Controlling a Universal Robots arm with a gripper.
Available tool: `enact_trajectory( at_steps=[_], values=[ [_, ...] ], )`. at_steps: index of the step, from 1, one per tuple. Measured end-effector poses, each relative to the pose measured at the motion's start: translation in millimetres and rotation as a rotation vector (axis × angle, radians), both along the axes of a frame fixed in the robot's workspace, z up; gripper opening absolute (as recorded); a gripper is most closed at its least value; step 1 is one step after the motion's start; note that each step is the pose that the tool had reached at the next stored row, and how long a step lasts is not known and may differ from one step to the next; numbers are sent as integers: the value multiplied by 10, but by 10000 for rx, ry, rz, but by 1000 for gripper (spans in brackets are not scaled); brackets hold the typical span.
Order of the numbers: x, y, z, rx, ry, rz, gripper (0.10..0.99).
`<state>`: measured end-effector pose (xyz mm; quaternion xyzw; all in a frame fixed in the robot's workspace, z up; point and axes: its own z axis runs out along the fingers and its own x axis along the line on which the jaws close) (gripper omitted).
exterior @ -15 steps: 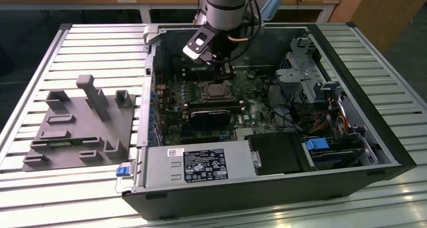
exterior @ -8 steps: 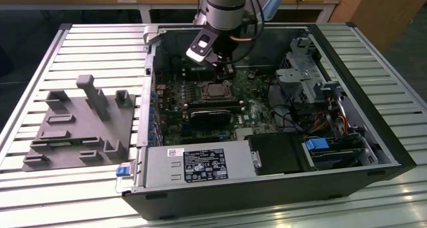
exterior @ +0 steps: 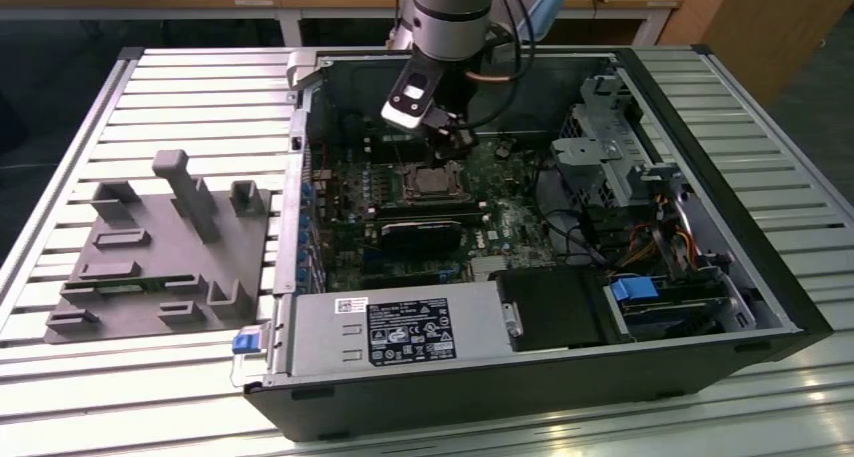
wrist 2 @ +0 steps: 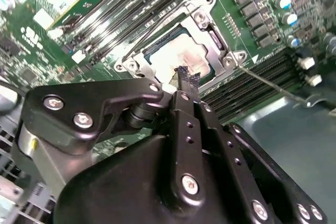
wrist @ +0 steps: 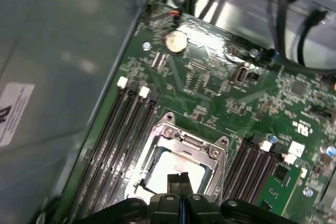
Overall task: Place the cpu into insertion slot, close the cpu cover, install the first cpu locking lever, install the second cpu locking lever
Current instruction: 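Close the cpu cover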
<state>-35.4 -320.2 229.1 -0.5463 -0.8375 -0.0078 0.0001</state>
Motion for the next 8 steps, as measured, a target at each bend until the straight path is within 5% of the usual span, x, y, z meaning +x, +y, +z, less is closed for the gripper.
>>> enact_trajectory(
  at_steps=[8],
  values=[
    [0, 0, -1, 0, 0, 1456, 102]
  ],
)
